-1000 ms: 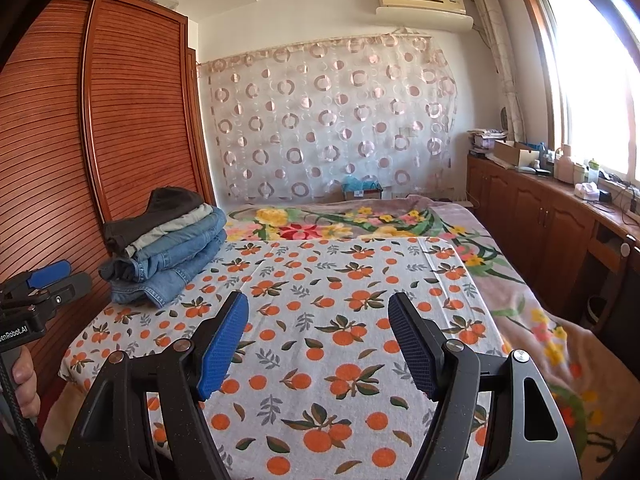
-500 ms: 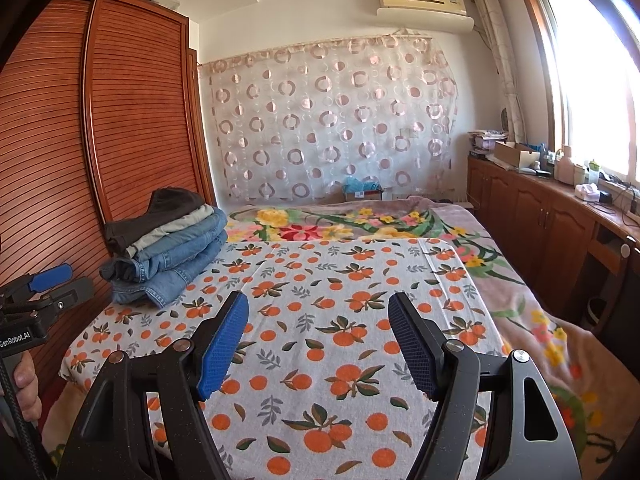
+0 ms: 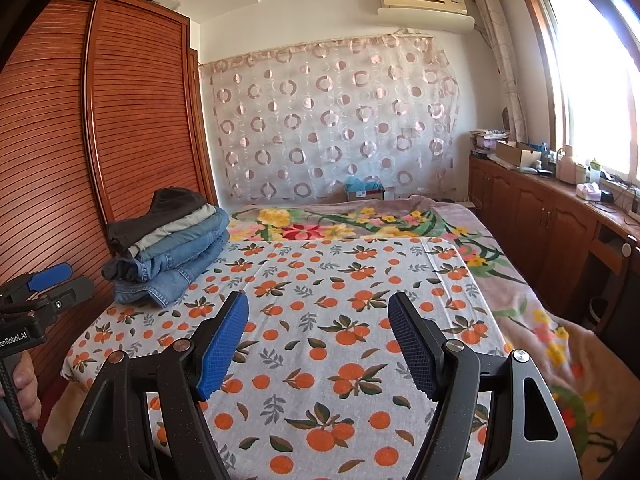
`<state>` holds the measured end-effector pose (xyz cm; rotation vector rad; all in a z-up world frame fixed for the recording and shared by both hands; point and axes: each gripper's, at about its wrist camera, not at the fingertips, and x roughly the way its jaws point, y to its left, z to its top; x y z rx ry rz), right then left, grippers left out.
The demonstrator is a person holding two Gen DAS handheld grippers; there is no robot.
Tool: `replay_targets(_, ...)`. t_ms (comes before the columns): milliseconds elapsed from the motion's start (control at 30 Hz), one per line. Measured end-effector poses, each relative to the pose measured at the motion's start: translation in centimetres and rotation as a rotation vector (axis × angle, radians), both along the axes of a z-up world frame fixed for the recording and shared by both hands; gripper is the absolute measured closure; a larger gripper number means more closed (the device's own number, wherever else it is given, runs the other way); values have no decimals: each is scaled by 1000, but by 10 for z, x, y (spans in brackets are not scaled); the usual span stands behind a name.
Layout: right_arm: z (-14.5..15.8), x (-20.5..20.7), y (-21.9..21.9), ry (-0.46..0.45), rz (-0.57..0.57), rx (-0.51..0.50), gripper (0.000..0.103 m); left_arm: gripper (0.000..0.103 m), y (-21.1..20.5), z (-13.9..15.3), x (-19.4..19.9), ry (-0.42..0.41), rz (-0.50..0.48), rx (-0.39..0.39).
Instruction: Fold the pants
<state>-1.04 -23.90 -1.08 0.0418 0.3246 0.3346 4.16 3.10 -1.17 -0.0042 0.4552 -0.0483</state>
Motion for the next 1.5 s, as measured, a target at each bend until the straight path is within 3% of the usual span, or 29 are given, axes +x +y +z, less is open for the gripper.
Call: replay_targets(1500,0,-2,1,-7,4,-6,29,20,-3,1,-4,0,-1,2)
